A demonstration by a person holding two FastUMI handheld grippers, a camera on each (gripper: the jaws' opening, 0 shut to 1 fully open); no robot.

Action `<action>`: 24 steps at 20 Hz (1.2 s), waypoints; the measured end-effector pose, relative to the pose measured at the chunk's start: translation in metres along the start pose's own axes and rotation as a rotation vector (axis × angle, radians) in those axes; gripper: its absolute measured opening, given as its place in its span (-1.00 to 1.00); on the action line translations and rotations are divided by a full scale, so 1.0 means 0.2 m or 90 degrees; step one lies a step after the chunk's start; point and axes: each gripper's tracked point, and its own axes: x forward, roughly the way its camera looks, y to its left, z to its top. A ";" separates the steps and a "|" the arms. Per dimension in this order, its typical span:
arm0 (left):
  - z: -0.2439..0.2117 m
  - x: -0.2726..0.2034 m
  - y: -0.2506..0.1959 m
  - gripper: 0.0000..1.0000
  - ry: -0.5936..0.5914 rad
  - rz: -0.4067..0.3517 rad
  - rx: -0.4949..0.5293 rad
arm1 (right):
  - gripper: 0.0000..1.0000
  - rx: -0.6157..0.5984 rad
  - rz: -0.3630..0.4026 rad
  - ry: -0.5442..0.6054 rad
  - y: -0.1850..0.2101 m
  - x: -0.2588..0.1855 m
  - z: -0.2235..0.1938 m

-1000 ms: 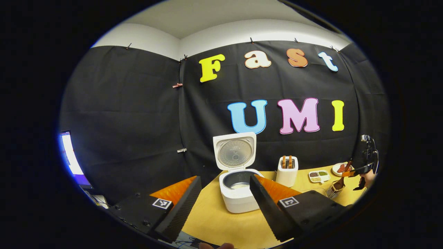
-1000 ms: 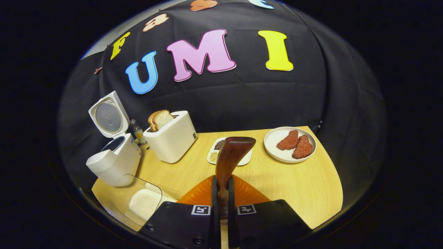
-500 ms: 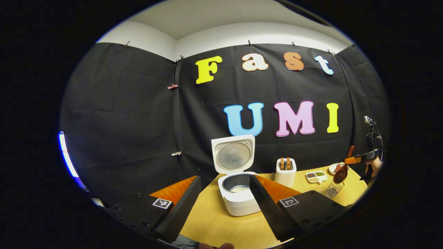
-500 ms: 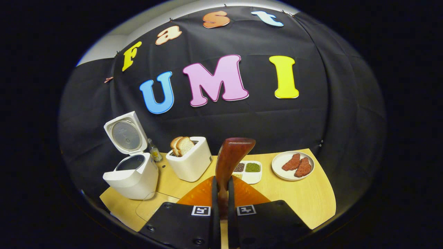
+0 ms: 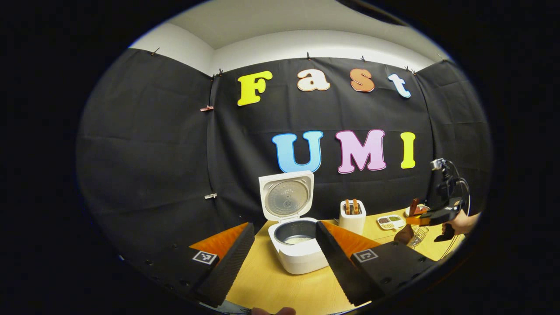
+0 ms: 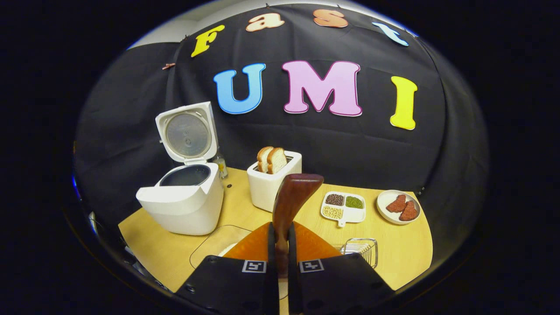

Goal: Close the left gripper, press the button to open the rice cooker; take a wooden spoon from the chopstick holder with the right hand, scoop a spoonful of rice and pour it into the rice cooker, then put the wooden spoon back into the chopstick holder.

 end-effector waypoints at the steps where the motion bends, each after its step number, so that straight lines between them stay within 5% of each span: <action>1: 0.00 0.00 0.02 0.94 0.001 -0.003 0.000 | -0.75 -0.012 -0.011 0.007 0.02 0.03 -0.03; 10: -0.07 0.09 0.18 0.94 0.016 -0.019 0.001 | -0.65 -0.030 -0.073 0.070 0.13 0.16 -0.31; 16: -0.09 0.14 0.23 0.94 0.016 -0.020 -0.010 | -0.75 0.113 -0.052 0.071 0.29 0.21 -0.33; 24: -0.10 0.13 0.29 0.94 0.018 -0.004 -0.014 | -0.74 0.421 -0.024 0.060 0.25 0.19 -0.35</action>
